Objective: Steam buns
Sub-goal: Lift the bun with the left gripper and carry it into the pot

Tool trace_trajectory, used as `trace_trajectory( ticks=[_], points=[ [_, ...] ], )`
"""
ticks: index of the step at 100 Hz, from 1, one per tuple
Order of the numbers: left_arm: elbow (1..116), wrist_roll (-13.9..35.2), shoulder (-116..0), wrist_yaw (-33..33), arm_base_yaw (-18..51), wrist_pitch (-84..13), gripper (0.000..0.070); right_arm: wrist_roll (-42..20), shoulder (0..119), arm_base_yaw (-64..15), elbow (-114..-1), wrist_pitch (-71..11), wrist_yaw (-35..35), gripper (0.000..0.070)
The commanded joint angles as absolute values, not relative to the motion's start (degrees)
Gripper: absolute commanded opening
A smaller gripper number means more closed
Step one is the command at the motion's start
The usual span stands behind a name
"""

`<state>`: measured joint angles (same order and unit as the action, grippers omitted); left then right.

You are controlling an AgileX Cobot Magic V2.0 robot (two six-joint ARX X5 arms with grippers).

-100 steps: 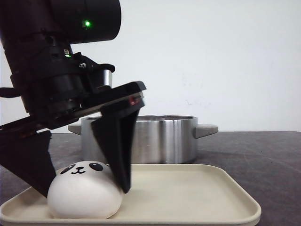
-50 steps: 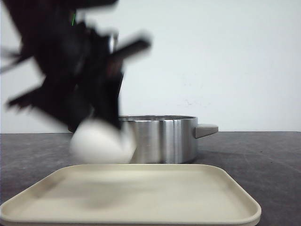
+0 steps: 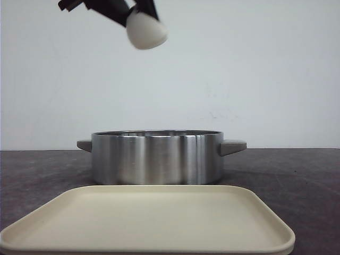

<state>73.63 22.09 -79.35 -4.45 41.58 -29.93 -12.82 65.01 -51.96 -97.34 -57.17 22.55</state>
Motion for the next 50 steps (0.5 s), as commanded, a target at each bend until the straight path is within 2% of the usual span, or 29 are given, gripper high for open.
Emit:
trace_trajectory(
  ticks=[1,16,38,45,50],
  points=[
    [74.5,20.1,-82.3,-4.7,40.2,-29.5,0.001,-12.4,65.5,-52.5,-98.1,-56.7,22.6,0.0004],
    [74.5,19.4,-87.9,-4.6,36.9,-27.3,0.001,-12.4,65.5,-52.5,-98.1,-56.8,22.6,0.0004],
    [74.5,18.6,-96.1,-4.4,35.6,-26.3,0.0013,-12.4,65.5,-52.5,-97.8,-57.6,22.6,0.0004],
    [74.5,18.4,-98.0,-4.5,35.6,-26.8,0.0052,-12.4,65.5,-52.5,-97.8,-58.2,22.6,0.0004],
    [74.5,18.4,-99.0,-4.5,35.6,-27.4,0.0149,-12.4,65.5,-52.5,-97.8,-58.6,22.6,0.0004]
  ],
)
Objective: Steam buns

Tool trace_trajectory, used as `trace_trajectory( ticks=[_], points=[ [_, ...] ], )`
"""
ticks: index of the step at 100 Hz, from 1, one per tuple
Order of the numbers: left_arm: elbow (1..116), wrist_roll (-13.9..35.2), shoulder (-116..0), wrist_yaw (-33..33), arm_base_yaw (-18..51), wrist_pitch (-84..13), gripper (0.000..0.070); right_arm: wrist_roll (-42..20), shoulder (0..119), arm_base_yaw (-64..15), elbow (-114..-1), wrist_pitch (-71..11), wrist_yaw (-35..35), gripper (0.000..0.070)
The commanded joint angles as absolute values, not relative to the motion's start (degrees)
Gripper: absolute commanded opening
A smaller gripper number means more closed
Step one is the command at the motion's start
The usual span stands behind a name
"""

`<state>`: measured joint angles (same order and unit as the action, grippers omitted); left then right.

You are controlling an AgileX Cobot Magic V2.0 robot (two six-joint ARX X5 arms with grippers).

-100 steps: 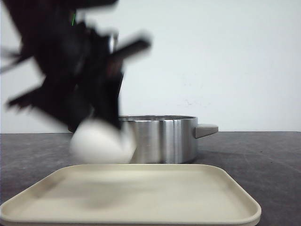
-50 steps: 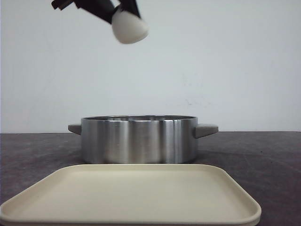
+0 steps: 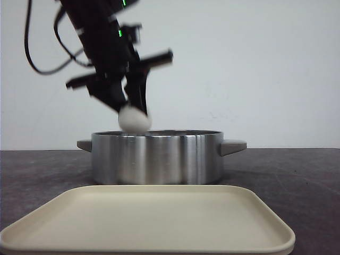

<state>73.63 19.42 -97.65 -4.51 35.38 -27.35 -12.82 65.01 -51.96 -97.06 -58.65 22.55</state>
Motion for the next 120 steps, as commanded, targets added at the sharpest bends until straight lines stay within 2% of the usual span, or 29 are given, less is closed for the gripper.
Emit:
trace_trajectory(
  ticks=[1,7,8,14,18,23,46,54,68,81,97,120],
  points=[
    [74.5,18.4,-99.1,-4.5,35.6,-27.5,0.0178,-12.4,65.5,-52.5,-97.8,-58.7,22.6,0.0004],
    [74.5,18.4,-99.7,-4.5,35.6,-27.9,0.0371,-12.4,65.5,-52.5,-97.8,-59.0,22.6,0.0004],
    [74.5,18.4,-99.7,-4.5,35.6,-27.9,0.0426,-12.4,65.5,-52.5,-97.8,-59.1,22.6,0.0004],
    [74.5,18.4,-99.7,-4.5,35.6,-27.8,0.058,-12.4,65.5,-52.5,-97.8,-59.4,22.6,0.0004],
    [74.5,18.4,-99.7,-4.5,35.6,-27.5,0.065,-12.4,65.5,-52.5,-97.8,-59.5,22.6,0.0004],
    [74.6,18.5,-99.7,-4.5,35.6,-27.4,0.0686,-12.4,65.5,-52.5,-97.8,-59.5,22.6,0.0004],
    [77.8,18.5,-99.7,-4.5,35.6,-31.0,0.0682,-12.4,65.5,-52.5,-97.8,-59.5,22.6,0.0004],
    [80.9,18.5,-99.3,-4.6,35.6,-33.9,0.0643,-12.4,65.5,-52.5,-97.6,-59.5,22.8,0.0004],
    [83.7,19.0,-94.3,-5.2,35.7,-33.7,0.0392,-12.4,65.5,-52.5,-95.8,-59.1,23.1,0.0004],
    [83.7,20.1,-85.2,-7.2,35.7,-32.4,0.0257,-12.4,65.4,-52.6,-92.9,-58.2,25.4,0.0004],
    [83.6,16.8,-73.2,-11.1,35.7,-35.0,0.0012,-12.4,62.5,-54.1,-84.6,-47.9,25.5,0.0006],
    [79.6,14.5,-55.9,-15.0,35.7,-38.5,0.0,-10.6,55.8,-55.7,-66.3,-27.3,23.5,0.0006]
  ],
)
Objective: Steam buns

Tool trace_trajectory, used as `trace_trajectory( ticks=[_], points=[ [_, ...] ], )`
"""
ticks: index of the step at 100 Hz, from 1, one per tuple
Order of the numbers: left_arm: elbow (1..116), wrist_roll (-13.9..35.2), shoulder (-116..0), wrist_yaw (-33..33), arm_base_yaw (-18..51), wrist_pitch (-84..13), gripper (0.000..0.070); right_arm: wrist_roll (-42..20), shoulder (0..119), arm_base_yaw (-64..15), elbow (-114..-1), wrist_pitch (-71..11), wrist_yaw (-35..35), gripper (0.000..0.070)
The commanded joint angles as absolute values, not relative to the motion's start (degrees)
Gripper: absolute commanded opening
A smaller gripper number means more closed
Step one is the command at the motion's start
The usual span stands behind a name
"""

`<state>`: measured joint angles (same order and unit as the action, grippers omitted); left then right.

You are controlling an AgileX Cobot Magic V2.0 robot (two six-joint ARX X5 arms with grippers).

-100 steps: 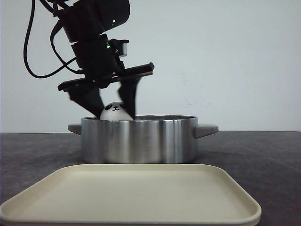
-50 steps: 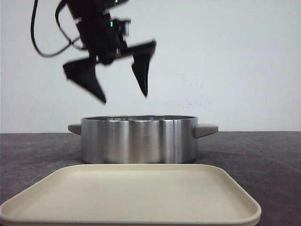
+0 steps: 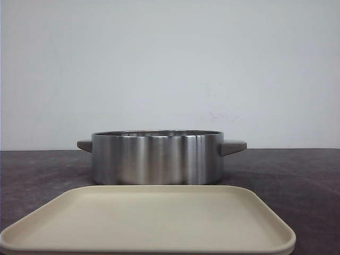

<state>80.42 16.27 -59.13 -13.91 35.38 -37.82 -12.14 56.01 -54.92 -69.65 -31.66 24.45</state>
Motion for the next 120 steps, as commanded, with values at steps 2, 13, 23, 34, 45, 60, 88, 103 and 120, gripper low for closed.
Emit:
trace_trajectory(
  ticks=[2,13,23,34,45,60,88,103,120],
  points=[
    [79.0,14.1,-54.3,-15.2,35.7,-39.0,0.0,-10.3,55.5,-55.7,-64.9,-26.0,23.0,0.0006],
    [75.4,12.9,-46.7,-16.8,35.7,-43.1,0.0,-9.8,54.9,-55.7,-59.7,-23.5,20.5,0.0006],
    [72.0,12.7,-40.8,-18.0,35.7,-44.9,0.0,-9.6,55.0,-55.8,-57.5,-21.8,20.3,0.0006],
    [69.4,12.6,-35.9,-20.3,35.7,-45.5,0.0,-9.0,55.1,-55.7,-57.1,-18.8,20.3,0.0006],
    [68.8,12.7,-33.3,-21.5,35.7,-45.6,0.0,-9.0,54.9,-55.7,-57.1,-17.1,20.4,0.0006],
    [68.8,12.7,-31.9,-21.5,35.7,-46.1,0.0,-9.0,54.8,-55.7,-57.1,-16.6,20.4,0.0006],
    [68.8,12.7,-31.7,-21.5,35.7,-47.1,0.0,-9.0,54.8,-55.7,-57.1,-16.2,20.4,0.0005],
    [68.8,12.7,-31.7,-21.5,35.7,-47.1,0.0,-9.0,54.8,-55.7,-57.1,-16.3,20.4,0.0005],
    [68.8,12.7,-31.7,-21.5,35.7,-47.1,0.0,-9.0,54.8,-55.7,-57.1,-16.3,20.4,0.0005]
  ],
)
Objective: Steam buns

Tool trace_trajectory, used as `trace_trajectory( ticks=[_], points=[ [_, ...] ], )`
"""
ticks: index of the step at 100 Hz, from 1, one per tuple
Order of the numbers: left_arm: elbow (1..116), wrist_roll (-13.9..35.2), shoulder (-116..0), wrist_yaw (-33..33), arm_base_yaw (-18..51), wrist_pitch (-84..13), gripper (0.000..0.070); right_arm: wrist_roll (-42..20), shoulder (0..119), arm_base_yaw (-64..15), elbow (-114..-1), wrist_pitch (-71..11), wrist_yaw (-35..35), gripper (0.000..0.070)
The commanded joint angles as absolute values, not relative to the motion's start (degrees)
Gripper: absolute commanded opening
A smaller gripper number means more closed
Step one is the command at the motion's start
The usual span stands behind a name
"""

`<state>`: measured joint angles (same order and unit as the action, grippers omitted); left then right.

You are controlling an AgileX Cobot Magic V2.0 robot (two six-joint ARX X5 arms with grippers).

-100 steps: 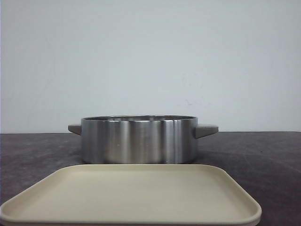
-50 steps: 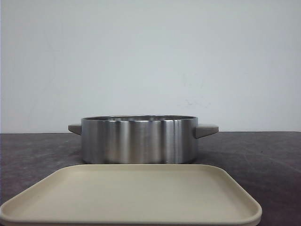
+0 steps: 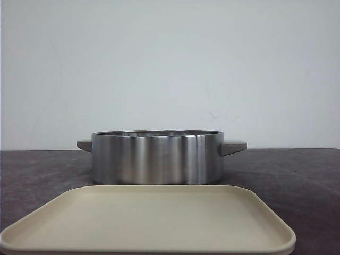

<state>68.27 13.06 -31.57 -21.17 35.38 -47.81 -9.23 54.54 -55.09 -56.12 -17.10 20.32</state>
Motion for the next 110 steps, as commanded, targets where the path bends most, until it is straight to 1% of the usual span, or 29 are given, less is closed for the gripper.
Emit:
trace_trajectory(
  ticks=[1,19,34,41,49,58,70,84,96,102,110],
  points=[
    [68.8,12.7,-31.7,-21.5,35.7,-47.1,0.0,-9.0,54.8,-55.7,-57.1,-16.3,20.4,0.0005],
    [68.8,12.7,-31.7,-21.5,35.7,-47.1,0.0,-9.0,54.5,-55.7,-57.1,-16.3,20.4,0.0005],
    [68.8,12.7,-31.7,-21.5,35.7,-47.1,0.0,-8.9,50.6,-53.2,-56.7,-16.9,20.9,0.0005],
    [68.8,12.7,-31.7,-21.5,35.7,-47.1,0.0,-6.1,47.4,-50.2,-54.9,-16.6,19.3,0.0005],
    [68.8,12.7,-31.7,-21.5,35.7,-47.1,0.0,-2.7,43.1,-46.2,-50.4,-12.6,17.3,0.0005],
    [68.8,12.7,-31.7,-21.5,35.7,-47.1,0.0,0.4,37.1,-40.6,-42.7,-5.9,13.1,0.0005],
    [68.8,12.7,-31.7,-21.5,35.7,-47.1,0.0,0.6,27.6,-32.6,-31.0,0.1,8.5,0.0005],
    [68.8,12.7,-31.7,-21.5,35.7,-47.1,0.0,0.6,17.0,-22.2,-19.6,1.7,5.1,0.0005],
    [68.8,12.7,-31.7,-21.5,35.7,-47.1,0.0,0.6,9.4,-12.9,-12.3,2.0,0.2,0.0005],
    [68.8,12.7,-31.7,-21.5,35.7,-47.1,0.0,0.6,6.3,-9.8,-9.4,2.0,-1.3,0.0005],
    [68.8,12.7,-31.7,-21.5,35.7,-47.1,0.0,0.6,3.0,-7.6,-6.2,1.9,-1.3,0.0005]
  ],
)
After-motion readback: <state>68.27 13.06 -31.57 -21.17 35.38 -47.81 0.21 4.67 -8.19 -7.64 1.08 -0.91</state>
